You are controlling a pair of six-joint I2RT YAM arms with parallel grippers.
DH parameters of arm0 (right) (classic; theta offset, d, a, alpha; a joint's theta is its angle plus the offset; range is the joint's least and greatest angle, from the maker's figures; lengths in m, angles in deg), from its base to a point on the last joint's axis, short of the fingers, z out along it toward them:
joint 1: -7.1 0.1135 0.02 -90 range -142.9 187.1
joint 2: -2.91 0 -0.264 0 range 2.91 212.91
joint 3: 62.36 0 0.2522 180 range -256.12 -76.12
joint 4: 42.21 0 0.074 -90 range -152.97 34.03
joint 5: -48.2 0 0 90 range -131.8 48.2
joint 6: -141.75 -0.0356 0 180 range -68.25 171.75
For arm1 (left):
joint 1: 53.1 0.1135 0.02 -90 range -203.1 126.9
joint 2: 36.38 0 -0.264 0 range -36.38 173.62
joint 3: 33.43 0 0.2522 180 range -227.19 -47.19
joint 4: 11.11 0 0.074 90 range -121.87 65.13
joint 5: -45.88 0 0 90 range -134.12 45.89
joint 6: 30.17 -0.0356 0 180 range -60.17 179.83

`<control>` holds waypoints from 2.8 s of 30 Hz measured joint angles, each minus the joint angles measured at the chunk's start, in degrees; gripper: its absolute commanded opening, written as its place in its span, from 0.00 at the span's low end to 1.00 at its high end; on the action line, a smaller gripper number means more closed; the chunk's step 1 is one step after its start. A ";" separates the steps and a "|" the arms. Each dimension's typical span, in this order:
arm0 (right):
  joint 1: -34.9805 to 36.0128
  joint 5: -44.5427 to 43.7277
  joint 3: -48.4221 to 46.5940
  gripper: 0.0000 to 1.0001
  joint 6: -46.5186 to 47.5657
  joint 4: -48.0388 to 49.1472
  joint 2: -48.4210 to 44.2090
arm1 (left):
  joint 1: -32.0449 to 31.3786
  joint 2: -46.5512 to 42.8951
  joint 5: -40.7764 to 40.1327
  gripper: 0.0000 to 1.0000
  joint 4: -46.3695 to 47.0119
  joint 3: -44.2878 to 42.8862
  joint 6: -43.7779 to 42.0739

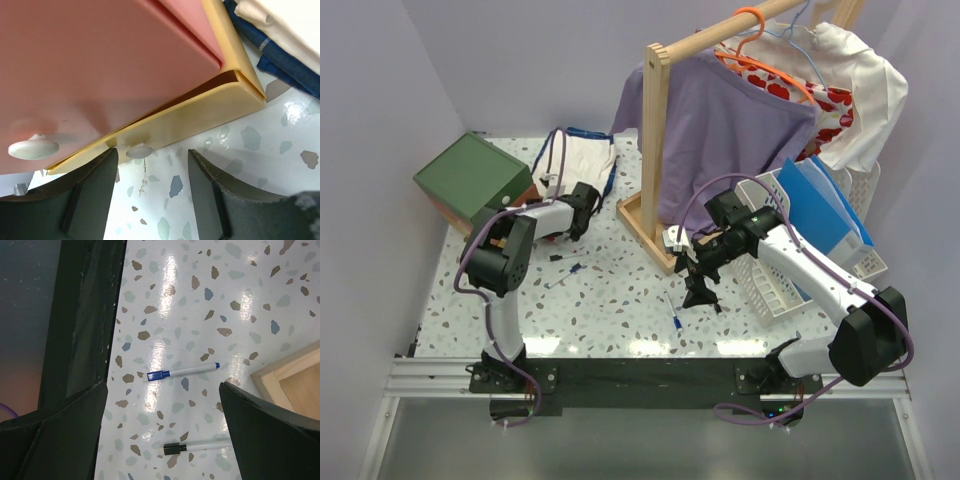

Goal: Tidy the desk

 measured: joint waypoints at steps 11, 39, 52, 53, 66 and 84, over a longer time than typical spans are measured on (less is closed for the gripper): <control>0.00 0.00 0.00 0.99 0.00 -0.13 0.00 | 1.01 0.57 -1.03 0.34 0.35 0.11 -0.44; 0.00 0.02 0.00 0.99 0.02 -0.22 0.00 | -9.03 -4.17 1.03 0.16 -9.44 3.82 13.55; 0.00 0.02 0.00 0.99 0.04 -0.35 0.00 | -13.22 -4.57 5.27 0.17 -13.77 4.79 21.70; 0.00 0.02 0.00 0.99 0.04 -0.35 0.00 | -13.31 -4.68 5.60 0.18 -13.84 4.79 22.03; 0.00 -0.37 0.00 0.99 0.33 -0.35 0.00 | -13.92 -16.37 10.47 0.45 -13.88 7.41 22.34; 0.39 -5.75 0.00 0.99 -0.04 0.57 -0.02 | -13.92 -62.07 53.92 0.84 6.25 36.54 -3.28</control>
